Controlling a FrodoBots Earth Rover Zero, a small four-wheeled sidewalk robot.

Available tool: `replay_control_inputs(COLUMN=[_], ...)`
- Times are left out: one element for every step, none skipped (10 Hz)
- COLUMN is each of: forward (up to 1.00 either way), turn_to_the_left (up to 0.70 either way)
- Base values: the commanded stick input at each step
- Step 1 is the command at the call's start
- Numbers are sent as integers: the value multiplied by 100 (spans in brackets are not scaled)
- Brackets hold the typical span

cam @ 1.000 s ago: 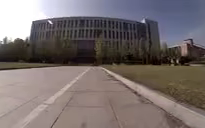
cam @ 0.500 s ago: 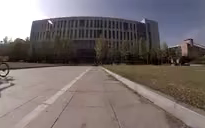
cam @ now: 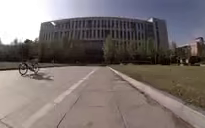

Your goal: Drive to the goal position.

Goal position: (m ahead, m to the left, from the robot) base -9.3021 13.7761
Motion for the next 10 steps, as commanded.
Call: replay_control_inputs(forward=[0,0,0,0,0,0,0,0,0,0], turn_to_the_left=[70,70,70,70,70,70,70,70,70,70])
